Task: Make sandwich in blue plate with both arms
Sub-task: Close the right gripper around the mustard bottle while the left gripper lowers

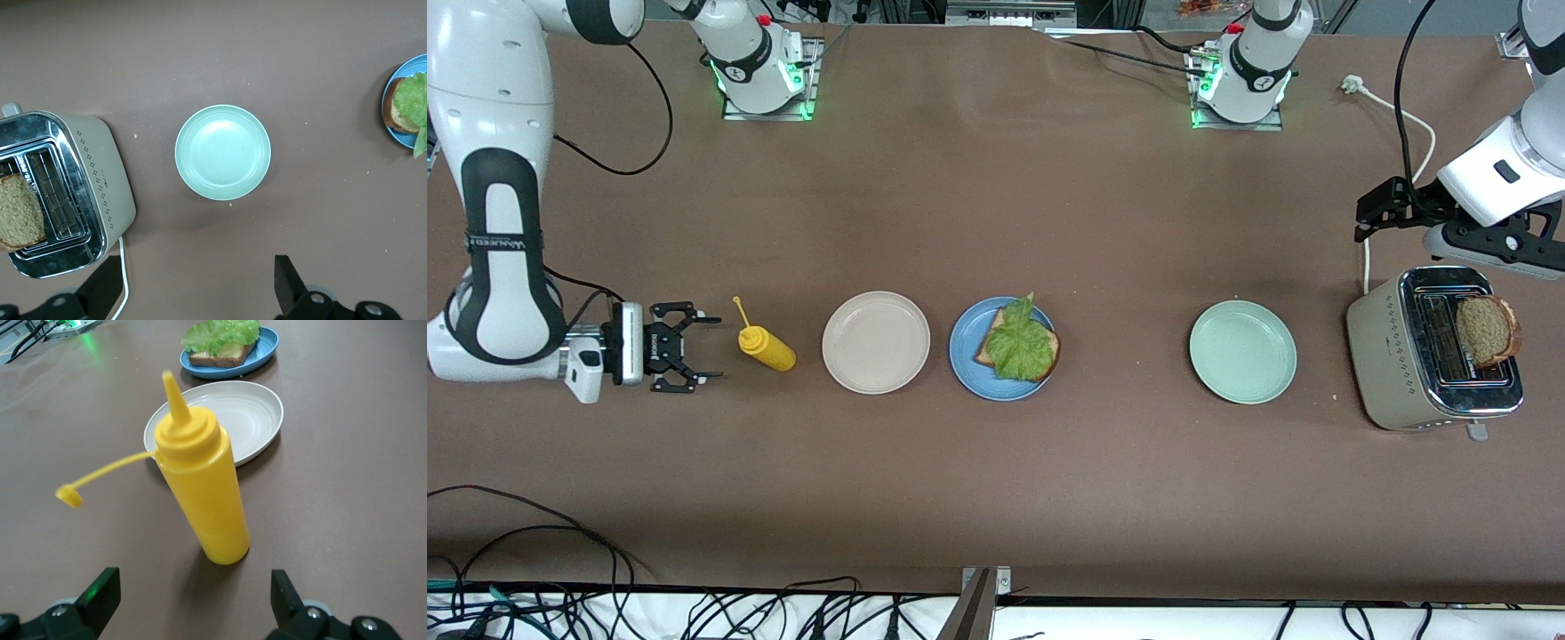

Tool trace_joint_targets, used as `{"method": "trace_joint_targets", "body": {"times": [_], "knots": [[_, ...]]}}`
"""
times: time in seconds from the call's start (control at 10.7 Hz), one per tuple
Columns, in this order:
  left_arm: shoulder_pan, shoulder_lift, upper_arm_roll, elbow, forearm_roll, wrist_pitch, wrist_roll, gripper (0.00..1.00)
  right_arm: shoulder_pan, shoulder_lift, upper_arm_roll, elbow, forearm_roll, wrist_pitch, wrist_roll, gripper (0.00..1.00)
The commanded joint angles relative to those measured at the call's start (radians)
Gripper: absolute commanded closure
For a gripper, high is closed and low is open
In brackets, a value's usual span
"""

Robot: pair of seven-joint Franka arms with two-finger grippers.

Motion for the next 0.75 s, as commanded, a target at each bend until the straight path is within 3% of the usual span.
{"method": "trace_joint_targets", "body": {"times": [0.0,0.65], "knots": [[0.007,0.009,-0.002,0.024,0.018,-0.02,-0.001,0.0,-0.005,0.101,0.009,0.015,0.157,0.003,-0.179,0.0],[0.007,0.009,-0.002,0.026,0.016,-0.02,-0.001,0.0,0.011,0.148,0.086,0.015,0.275,0.064,-0.199,0.0]]}}
